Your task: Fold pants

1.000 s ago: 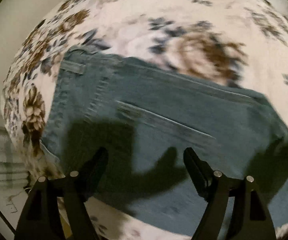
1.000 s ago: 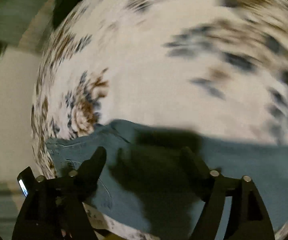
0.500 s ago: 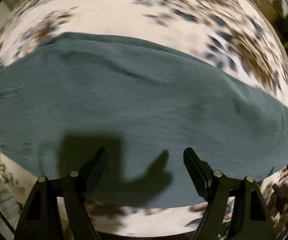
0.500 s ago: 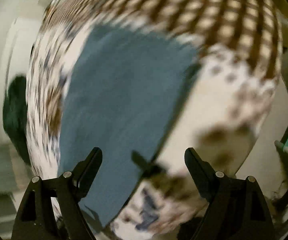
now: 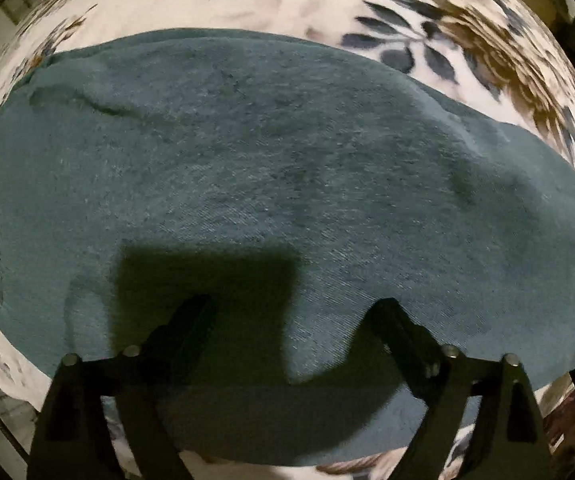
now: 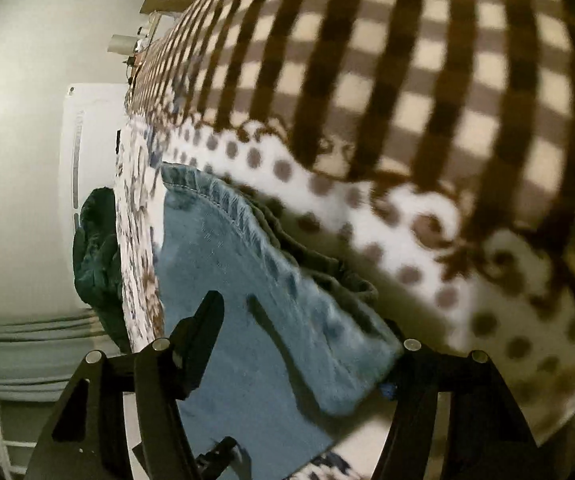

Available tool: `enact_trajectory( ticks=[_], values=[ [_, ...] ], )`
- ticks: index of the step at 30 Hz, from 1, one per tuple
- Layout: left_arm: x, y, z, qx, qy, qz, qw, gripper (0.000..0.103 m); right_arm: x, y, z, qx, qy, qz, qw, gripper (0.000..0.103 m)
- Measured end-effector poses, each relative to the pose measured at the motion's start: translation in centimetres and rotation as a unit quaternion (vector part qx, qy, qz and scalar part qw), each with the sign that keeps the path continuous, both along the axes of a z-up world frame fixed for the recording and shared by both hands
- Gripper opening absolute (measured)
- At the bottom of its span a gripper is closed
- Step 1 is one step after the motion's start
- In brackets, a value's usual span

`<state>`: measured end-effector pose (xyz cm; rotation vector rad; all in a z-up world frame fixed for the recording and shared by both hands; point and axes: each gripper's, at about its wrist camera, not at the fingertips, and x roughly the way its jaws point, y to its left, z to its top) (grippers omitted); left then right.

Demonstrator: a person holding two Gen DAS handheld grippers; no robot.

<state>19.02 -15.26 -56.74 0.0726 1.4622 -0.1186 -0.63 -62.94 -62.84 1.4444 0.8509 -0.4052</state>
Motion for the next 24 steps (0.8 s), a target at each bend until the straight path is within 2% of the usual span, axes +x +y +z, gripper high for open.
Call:
enact_trajectory(
  ticks=[1, 3, 5, 7, 10, 12, 13, 16, 20, 24],
  values=[
    [0.0, 0.0, -0.1, -0.002, -0.004, 0.004, 1.0000, 0.100, 0.4, -0.1, -0.1, -0.001, -0.003, 0.003, 1.000, 0.067],
    [0.0, 0.3, -0.3, -0.004, -0.005, 0.011, 0.9999, 0.103, 1.4, 0.6, 0.0, -0.006, -0.001, 0.012, 1.000, 0.060],
    [0.1, -0.1, -0.2, 0.001, -0.006, 0.010, 0.9999, 0.103, 1.8, 0.7, -0.1, -0.013, 0.014, 0.021, 1.000, 0.024],
    [0.5, -0.6, 0.0, 0.006, 0.007, 0.008, 0.9999, 0.103, 3.0, 1.5, 0.8, -0.032, 0.029, 0.027, 0.999, 0.015],
    [2.2, -1.1, 0.3, 0.011, 0.027, 0.007, 0.9996, 0.103, 3.7, 2.4, 3.0, -0.061, 0.040, 0.029, 0.997, 0.012],
    [2.8, -1.2, 1.6, 0.013, 0.012, 0.006, 0.9998, 0.103, 4.1, 3.3, 5.4, -0.083, 0.037, 0.032, 0.995, 0.011],
    [4.4, -1.1, 2.3, 0.010, 0.006, 0.005, 0.9999, 0.103, 4.2, 3.5, 6.6, -0.091, 0.034, 0.035, 0.995, 0.011],
    [4.7, -0.5, 4.5, -0.003, -0.014, 0.012, 0.9998, 0.103, 4.9, 5.4, 10.7, -0.127, 0.018, 0.055, 0.990, 0.011],
    [5.2, 1.2, 7.6, -0.019, -0.033, 0.029, 0.9988, 0.103, 7.3, 9.1, 15.6, -0.174, -0.006, 0.104, 0.979, 0.010],
    [6.3, 4.5, 10.0, -0.032, -0.043, 0.055, 0.9970, 0.103, 10.8, 14.0, 18.8, -0.205, -0.020, 0.158, 0.966, 0.010]
  ],
)
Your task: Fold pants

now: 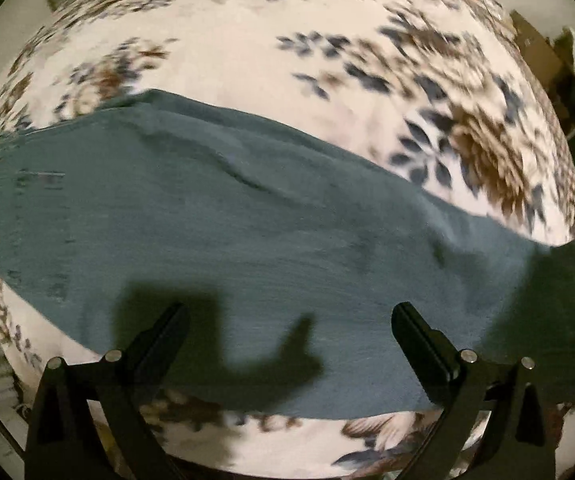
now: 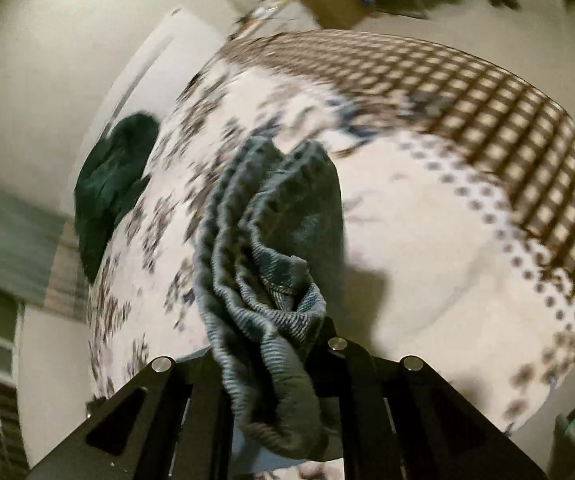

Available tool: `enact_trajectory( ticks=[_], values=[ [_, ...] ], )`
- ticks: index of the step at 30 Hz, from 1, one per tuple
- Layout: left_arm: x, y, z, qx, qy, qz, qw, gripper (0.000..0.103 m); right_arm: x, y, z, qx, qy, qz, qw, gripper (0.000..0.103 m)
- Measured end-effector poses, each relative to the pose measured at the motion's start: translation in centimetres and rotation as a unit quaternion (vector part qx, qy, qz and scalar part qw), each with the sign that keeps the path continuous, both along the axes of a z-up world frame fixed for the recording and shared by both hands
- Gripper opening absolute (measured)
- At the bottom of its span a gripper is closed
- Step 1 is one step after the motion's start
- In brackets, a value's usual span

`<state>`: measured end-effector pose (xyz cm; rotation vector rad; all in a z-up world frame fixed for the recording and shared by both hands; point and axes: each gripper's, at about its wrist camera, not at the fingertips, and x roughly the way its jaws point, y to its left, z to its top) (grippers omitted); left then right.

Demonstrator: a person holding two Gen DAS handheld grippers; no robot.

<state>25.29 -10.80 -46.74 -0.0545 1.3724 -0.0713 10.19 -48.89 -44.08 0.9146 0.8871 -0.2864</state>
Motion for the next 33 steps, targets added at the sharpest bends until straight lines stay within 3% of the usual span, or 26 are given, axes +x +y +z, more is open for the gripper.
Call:
enact_trajectory(
  ticks=[5, 11, 18, 24, 27, 28, 29, 31, 33],
  values=[
    [-0.9, 5.3, 1.0, -0.004, -0.008, 0.038, 0.9992, 0.103, 4.1, 7.4, 1.1, -0.023, 0.001, 0.070, 0.997, 0.010],
    [-1.8, 13.5, 1.4, 0.000, -0.013, 0.092, 0.9957, 0.103, 7.4, 18.4, -0.8, -0.030, 0.021, 0.165, 0.986, 0.010],
    [-1.9, 20.5, 0.6, 0.009, -0.014, 0.131, 0.9913, 0.103, 9.1, 31.7, -5.4, -0.069, 0.061, 0.273, 0.958, 0.010],
    [-1.9, 23.4, -0.4, 0.015, -0.010, 0.137, 0.9904, 0.103, 9.6, 39.5, -9.7, -0.118, 0.100, 0.333, 0.930, 0.010],
    [-1.6, 23.8, -0.4, 0.012, -0.013, 0.134, 0.9909, 0.103, 10.3, 40.1, -11.2, -0.100, 0.126, 0.326, 0.931, 0.018],
    [-1.4, 23.9, -0.3, 0.008, -0.014, 0.133, 0.9910, 0.103, 10.5, 39.8, -11.4, -0.079, 0.132, 0.323, 0.934, 0.027],
    [-1.2, 23.9, -0.3, 0.004, -0.015, 0.132, 0.9912, 0.103, 10.6, 39.2, -11.4, -0.046, 0.129, 0.321, 0.937, 0.051],
    [-0.7, 23.5, -0.1, -0.012, -0.017, 0.124, 0.9920, 0.103, 10.3, 37.6, -10.6, 0.012, 0.113, 0.307, 0.945, 0.086],
    [0.1, 22.7, -0.1, -0.026, -0.016, 0.111, 0.9934, 0.103, 9.5, 35.0, -9.2, 0.040, 0.095, 0.280, 0.954, 0.088]
  ],
)
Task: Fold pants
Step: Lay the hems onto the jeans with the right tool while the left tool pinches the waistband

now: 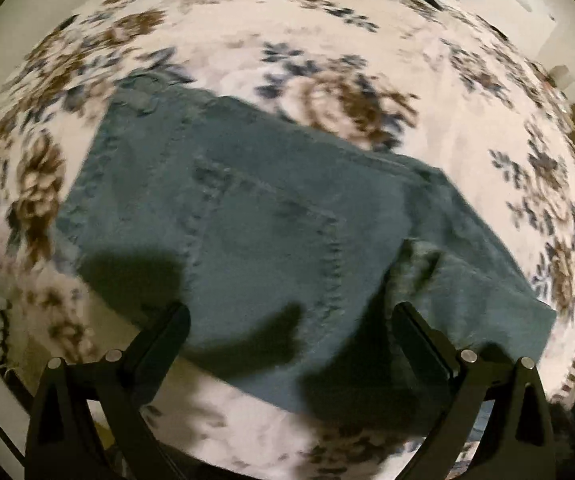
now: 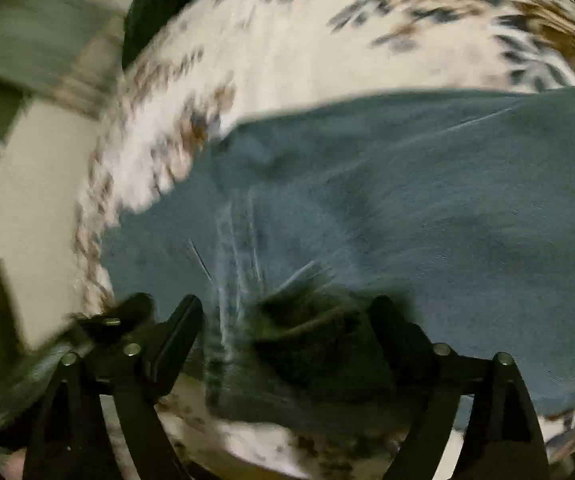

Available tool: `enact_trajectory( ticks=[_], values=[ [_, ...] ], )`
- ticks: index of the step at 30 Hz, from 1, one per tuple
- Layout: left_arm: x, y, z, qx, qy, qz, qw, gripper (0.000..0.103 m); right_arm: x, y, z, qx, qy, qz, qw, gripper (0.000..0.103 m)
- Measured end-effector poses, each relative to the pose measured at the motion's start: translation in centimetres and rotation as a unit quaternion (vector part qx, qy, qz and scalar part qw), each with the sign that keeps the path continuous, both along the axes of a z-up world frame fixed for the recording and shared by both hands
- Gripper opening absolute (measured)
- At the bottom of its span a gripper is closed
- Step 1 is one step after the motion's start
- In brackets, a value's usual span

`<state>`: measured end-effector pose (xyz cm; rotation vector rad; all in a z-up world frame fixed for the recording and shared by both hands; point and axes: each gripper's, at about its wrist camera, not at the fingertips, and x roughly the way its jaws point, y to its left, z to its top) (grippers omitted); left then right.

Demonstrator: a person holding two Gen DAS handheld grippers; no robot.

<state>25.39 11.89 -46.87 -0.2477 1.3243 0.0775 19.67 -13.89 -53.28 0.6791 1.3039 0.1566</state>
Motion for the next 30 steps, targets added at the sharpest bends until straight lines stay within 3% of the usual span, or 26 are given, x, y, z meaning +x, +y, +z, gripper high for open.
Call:
enact_trajectory(
  ticks=[4, 9, 10, 11, 12, 13, 14, 15, 17, 21, 24, 27, 30],
  values=[
    [1.7, -2.7, -0.9, -0.026, 0.008, -0.039, 0.9989, 0.103, -2.0, -6.3, 1.3, -0.034, 0.016, -0.059, 0.998, 0.088],
    [3.4, -6.5, -4.5, 0.010, 0.039, -0.103, 0.9939, 0.103, -3.8, -12.7, -1.0, -0.093, 0.074, -0.106, 0.987, 0.088],
    [3.6, -7.2, -5.0, 0.023, 0.038, -0.116, 0.9923, 0.094, -4.0, -13.3, -1.5, -0.100, 0.079, -0.110, 0.986, 0.088],
    [3.7, -7.8, -5.2, 0.036, 0.034, -0.129, 0.9904, 0.075, -4.0, -13.7, -1.7, -0.105, 0.081, -0.110, 0.985, 0.088],
    [3.7, -8.4, -5.3, 0.043, 0.030, -0.142, 0.9884, 0.065, -3.9, -14.4, -1.9, -0.109, 0.082, -0.111, 0.984, 0.088],
    [3.5, -9.2, -5.4, 0.047, 0.026, -0.160, 0.9857, 0.041, -3.9, -14.7, -2.2, -0.110, 0.084, -0.111, 0.984, 0.088],
    [3.3, -10.0, -5.3, 0.054, 0.022, -0.175, 0.9829, 0.026, -3.5, -15.4, -2.1, -0.112, 0.086, -0.112, 0.984, 0.088],
    [2.9, -11.0, -5.2, 0.074, 0.014, -0.190, 0.9789, 0.020, -3.5, -15.7, -2.5, -0.114, 0.089, -0.113, 0.983, 0.088],
    [2.4, -11.8, -4.9, 0.099, 0.004, -0.199, 0.9750, 0.017, -4.0, -16.4, -2.8, -0.111, 0.092, -0.117, 0.983, 0.088],
    [2.6, -10.1, -3.6, 0.080, -0.003, -0.171, 0.9820, 0.016, -4.2, -16.3, -2.7, -0.104, 0.097, -0.123, 0.982, 0.088],
    [3.2, -8.5, -2.7, 0.089, -0.012, -0.152, 0.9843, 0.016, -4.3, -15.9, -2.4, -0.105, 0.095, -0.119, 0.983, 0.088],
    [4.0, -7.5, -3.1, 0.075, -0.002, -0.138, 0.9876, 0.016, -4.0, -15.5, -2.5, -0.111, 0.100, -0.108, 0.983, 0.088],
    [4.2, -8.3, -3.6, 0.085, -0.002, -0.142, 0.9862, 0.017, -3.7, -15.1, -3.0, -0.124, 0.109, -0.099, 0.981, 0.088]
  ],
)
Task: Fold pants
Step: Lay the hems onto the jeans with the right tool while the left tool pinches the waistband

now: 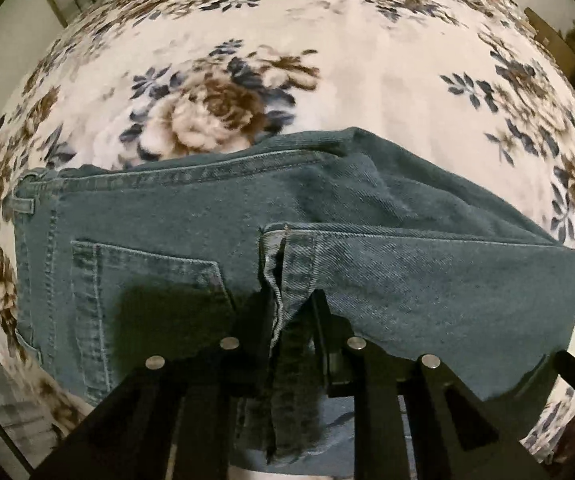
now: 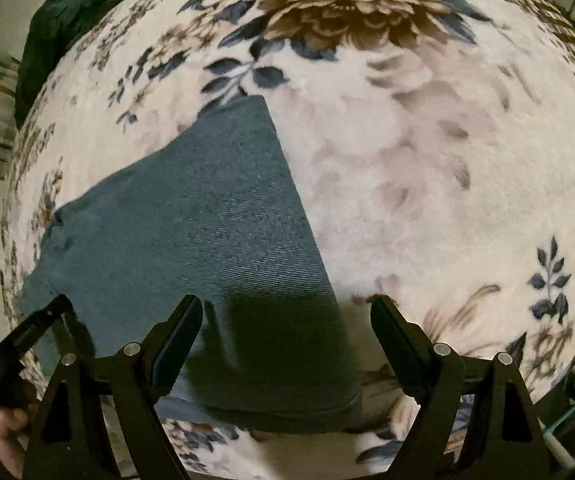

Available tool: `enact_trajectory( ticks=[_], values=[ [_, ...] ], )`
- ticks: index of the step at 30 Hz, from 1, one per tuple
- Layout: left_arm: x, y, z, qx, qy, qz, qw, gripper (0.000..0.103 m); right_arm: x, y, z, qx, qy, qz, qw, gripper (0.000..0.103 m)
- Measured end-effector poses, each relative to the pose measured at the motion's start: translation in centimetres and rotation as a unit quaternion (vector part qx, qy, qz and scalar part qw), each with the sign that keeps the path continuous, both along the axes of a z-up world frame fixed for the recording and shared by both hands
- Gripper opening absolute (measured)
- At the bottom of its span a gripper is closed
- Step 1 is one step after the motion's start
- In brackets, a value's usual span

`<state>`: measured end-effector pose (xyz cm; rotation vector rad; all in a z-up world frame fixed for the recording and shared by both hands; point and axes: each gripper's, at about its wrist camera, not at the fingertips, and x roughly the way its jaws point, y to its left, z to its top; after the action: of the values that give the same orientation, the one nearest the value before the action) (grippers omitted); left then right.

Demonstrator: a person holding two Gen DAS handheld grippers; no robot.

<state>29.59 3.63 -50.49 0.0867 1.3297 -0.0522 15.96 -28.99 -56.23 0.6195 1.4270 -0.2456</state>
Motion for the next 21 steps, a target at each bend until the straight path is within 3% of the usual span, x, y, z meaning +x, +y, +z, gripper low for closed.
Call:
enact_trajectory(
  ticks=[6, 9, 11, 16, 21],
  values=[
    [-1.0, -0.1, 1.1, 0.005, -0.006, 0.025, 0.9996, 0.029, 0.8, 1.3, 0.2, -0.027, 0.009, 0.022, 0.999, 0.088],
    [-2.1, 0.8, 2.2, -0.019, -0.005, 0.042, 0.9989, 0.045, 1.4, 2.4, 0.8, -0.043, 0.009, 0.043, 0.998, 0.088],
    [-2.6, 1.9, 2.7, -0.030, -0.007, 0.058, 0.9978, 0.068, 1.9, 3.4, 1.4, -0.062, 0.009, 0.061, 0.996, 0.088],
    [-4.4, 5.2, 3.9, -0.064, -0.005, 0.113, 0.9914, 0.073, 3.3, 7.6, 2.9, -0.118, 0.013, 0.126, 0.985, 0.092],
    [-5.6, 9.7, 4.6, -0.068, -0.012, 0.170, 0.9830, 0.073, 4.2, 11.9, 4.5, -0.119, 0.002, 0.159, 0.980, 0.092]
  ],
)
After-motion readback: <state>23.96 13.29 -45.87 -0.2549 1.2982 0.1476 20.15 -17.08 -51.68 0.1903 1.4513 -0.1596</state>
